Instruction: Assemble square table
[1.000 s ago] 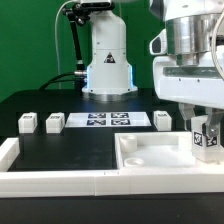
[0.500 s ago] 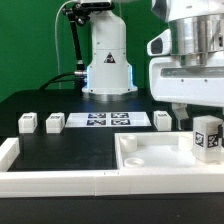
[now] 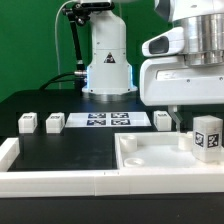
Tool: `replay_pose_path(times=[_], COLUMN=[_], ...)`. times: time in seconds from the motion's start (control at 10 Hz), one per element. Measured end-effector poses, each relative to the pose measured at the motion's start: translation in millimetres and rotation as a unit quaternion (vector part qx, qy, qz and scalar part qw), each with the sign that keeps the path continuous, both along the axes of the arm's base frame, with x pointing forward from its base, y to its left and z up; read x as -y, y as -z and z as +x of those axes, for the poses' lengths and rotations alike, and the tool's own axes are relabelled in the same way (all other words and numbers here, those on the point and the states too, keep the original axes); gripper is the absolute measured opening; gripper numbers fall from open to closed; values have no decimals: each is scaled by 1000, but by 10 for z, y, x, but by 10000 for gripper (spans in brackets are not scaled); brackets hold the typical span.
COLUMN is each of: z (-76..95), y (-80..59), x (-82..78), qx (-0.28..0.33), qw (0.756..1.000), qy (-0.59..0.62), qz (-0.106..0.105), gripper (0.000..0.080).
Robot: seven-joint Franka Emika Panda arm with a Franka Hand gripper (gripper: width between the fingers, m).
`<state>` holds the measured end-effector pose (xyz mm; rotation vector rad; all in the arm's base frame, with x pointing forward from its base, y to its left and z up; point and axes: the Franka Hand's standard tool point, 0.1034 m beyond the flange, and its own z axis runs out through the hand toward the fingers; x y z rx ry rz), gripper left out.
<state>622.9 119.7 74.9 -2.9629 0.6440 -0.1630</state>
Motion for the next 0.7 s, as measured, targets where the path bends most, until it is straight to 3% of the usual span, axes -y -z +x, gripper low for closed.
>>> replay_pose_path(times=[0.7], z=[9], y=[0], x=[44], qx=[16], qw=[973], qy=[-227], qz=[-38], gripper=[649])
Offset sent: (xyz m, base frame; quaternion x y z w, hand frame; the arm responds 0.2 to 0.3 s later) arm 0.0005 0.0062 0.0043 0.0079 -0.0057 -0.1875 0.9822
